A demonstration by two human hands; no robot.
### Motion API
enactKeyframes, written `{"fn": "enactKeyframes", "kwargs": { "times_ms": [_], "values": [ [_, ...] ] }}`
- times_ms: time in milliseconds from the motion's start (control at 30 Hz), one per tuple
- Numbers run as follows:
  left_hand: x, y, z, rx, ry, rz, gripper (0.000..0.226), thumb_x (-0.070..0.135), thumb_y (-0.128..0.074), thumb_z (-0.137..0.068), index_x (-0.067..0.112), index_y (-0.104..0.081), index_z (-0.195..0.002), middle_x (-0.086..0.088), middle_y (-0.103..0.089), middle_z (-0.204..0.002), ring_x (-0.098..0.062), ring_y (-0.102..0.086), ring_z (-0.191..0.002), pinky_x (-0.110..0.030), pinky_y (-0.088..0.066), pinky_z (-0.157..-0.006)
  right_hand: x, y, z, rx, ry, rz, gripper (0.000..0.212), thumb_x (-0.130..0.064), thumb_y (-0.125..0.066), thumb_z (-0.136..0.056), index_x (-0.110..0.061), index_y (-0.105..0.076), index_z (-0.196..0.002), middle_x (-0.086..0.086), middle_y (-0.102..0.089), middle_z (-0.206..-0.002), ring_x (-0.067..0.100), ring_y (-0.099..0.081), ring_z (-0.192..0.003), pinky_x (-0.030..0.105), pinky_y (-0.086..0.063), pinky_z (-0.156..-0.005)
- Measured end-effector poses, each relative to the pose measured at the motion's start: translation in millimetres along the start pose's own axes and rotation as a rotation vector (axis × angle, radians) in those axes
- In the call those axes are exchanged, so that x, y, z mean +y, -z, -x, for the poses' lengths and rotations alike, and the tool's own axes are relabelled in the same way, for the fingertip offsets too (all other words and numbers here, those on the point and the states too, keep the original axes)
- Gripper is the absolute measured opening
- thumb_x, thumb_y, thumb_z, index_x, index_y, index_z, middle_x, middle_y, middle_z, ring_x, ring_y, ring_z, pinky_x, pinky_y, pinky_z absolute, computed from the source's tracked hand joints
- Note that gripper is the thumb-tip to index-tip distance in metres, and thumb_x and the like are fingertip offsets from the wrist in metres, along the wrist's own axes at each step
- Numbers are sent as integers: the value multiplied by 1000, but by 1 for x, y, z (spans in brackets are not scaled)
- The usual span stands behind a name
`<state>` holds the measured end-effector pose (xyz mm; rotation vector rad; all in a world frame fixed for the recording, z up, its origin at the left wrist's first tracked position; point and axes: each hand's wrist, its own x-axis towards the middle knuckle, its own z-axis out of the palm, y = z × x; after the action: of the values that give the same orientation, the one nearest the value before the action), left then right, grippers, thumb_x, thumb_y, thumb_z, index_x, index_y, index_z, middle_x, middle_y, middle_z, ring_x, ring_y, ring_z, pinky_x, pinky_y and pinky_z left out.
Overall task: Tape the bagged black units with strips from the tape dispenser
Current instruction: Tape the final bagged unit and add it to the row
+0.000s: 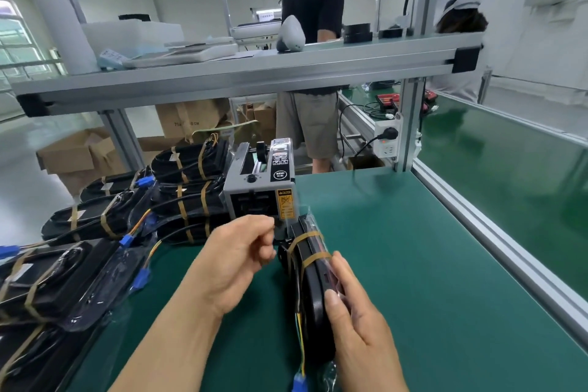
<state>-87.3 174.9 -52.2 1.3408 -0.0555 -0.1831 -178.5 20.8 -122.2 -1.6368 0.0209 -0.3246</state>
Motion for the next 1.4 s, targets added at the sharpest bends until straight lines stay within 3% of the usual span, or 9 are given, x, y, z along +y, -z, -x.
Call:
{"fn": "enactKeyframes", "kwargs": {
  "times_ms": [67,167,300,400,533,800,1033,1267,1400],
  "values": [
    [4,-7,24,-179,3,-124,19,19,-68,-86,20,-66,-67,0,-53,-67,-9,-47,-55,-25,-48,-62,-1,0,0,-46,0,-5,54,-8,-55,-99,-53,-47,-128,-30,-46,-144,-10,-42,-134,17,-29,-116],
    [3,-18,38,-249,14,-333,18,16,-69,-89,18,-66,-71,1,-52,-62,-8,-45,-55,-19,-44,-59,-2,2,-1,-94,-13,-29,54,-6,-55,-99,-49,-47,-130,-21,-48,-147,-5,-43,-136,31,-31,-120],
    [-3,-22,39,-231,11,-519,18,11,-66,-90,15,-64,-72,3,-51,-56,-8,-42,-53,-19,-38,-56,-2,7,-4,-145,-45,-97,52,-2,-53,-99,-46,-51,-127,-15,-51,-146,-8,-47,-131,24,-34,-117],
    [-3,-20,36,-210,39,-519,16,11,-67,-89,12,-64,-73,1,-49,-53,-9,-41,-50,-19,-37,-54,0,8,-3,-173,-68,-187,48,0,-49,-100,-34,-55,-132,-12,-54,-145,-4,-46,-134,28,-31,-119],
    [-4,-17,33,-205,47,-535,16,12,-68,-88,11,-64,-72,0,-49,-54,-10,-41,-50,-21,-39,-54,4,9,1,-145,-88,-230,37,-12,-48,-102,-31,-60,-131,-18,-70,-121,-6,-60,-117,17,-45,-104],
    [-12,-13,31,-182,23,-550,22,13,-70,-88,18,-66,-67,-4,-49,-58,-12,-41,-49,-22,-41,-53,12,3,0,-133,-77,-288,43,-45,-54,-94,-29,-63,-133,-14,-68,-128,5,-58,-126,40,-39,-113],
    [-17,-16,31,-131,15,-537,26,14,-69,-88,21,-65,-63,2,-49,-55,-8,-41,-47,-22,-41,-51,22,0,-5,-128,-104,-321,44,-45,-58,-87,-33,-66,-129,-9,-68,-129,11,-59,-127,46,-39,-113],
    [-21,-20,35,-67,-24,-547,18,14,-67,-88,12,-63,-70,5,-47,-50,-6,-42,-45,-20,-42,-51,24,0,-4,-112,-111,-343,45,-42,-55,-87,-26,-66,-128,-6,-69,-127,13,-61,-125,47,-40,-113],
    [-23,-20,34,-33,-23,-591,17,17,-68,-89,11,-65,-73,2,-52,-56,-7,-49,-45,-30,-51,-58,26,0,-4,-124,-109,-347,46,-44,-55,-88,-27,-66,-129,-5,-70,-126,15,-61,-124,48,-39,-113]
  ]
}}
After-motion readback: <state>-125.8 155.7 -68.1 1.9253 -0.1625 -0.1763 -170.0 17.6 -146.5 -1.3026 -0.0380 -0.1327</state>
